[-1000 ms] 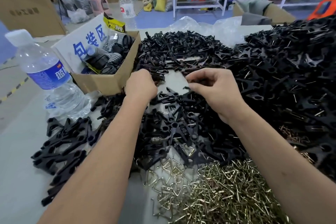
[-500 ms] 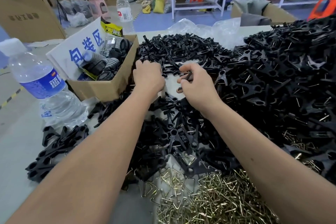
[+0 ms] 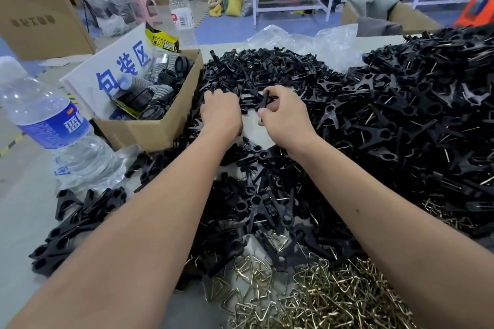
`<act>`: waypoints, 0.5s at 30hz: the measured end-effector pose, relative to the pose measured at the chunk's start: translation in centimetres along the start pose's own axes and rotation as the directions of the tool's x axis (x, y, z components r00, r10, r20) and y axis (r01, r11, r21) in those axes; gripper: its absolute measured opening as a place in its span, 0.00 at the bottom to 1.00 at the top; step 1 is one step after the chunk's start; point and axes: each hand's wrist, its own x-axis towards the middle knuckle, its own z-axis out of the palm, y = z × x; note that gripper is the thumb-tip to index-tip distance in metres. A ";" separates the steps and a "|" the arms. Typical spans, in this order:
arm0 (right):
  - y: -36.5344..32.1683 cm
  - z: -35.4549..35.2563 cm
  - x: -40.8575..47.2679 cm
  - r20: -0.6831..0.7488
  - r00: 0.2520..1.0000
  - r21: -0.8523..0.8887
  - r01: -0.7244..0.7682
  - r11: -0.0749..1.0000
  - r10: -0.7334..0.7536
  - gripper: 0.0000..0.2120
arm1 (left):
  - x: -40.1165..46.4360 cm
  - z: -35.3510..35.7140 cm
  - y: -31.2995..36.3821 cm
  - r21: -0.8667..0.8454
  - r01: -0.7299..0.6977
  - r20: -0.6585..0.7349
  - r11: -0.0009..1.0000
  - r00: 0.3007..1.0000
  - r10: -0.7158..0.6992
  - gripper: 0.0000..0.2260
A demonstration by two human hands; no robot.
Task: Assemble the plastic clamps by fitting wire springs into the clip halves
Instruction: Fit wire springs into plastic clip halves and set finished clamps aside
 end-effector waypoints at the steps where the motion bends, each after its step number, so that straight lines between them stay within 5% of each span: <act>1: 0.2 -0.1 -0.2 0.004 1.000 0.041 -0.014 0.999 0.014 0.19 | -0.1 -0.2 0.0 0.010 -0.004 -0.037 1.000 0.999 0.004 0.09; 4: 0.8 -0.4 -0.8 -0.002 0.999 0.139 -0.036 0.990 0.036 0.22 | -0.2 -1.1 0.3 -0.028 -0.015 -0.117 1.000 0.993 0.012 0.10; 7: 1.2 -1.0 -1.7 -0.016 1.000 0.243 0.003 0.970 0.001 0.18 | -0.9 -2.3 0.3 -0.297 -0.031 -0.123 0.954 0.992 -0.006 0.10; 9: 1.4 -1.6 -2.7 -0.025 1.000 0.323 0.019 0.946 -0.012 0.17 | -2.2 -3.2 0.2 -0.607 -0.049 -0.113 0.793 0.993 -0.025 0.08; 11: 1.4 -2.3 -4.0 -0.031 0.999 0.388 0.038 0.921 -0.029 0.17 | -4.3 -4.0 0.2 -0.850 -0.043 -0.082 0.525 0.995 -0.052 0.08; 13: 1.5 -2.9 -5.6 -0.026 0.997 0.425 0.081 0.901 -0.078 0.18 | -6.5 -4.1 0.5 -0.938 -0.019 -0.051 0.346 0.995 -0.086 0.10; 15: 1.7 -3.7 -7.4 -0.010 0.991 0.451 0.120 0.885 -0.130 0.18 | -8.6 -3.8 0.9 -0.956 0.012 -0.030 0.292 0.990 -0.139 0.10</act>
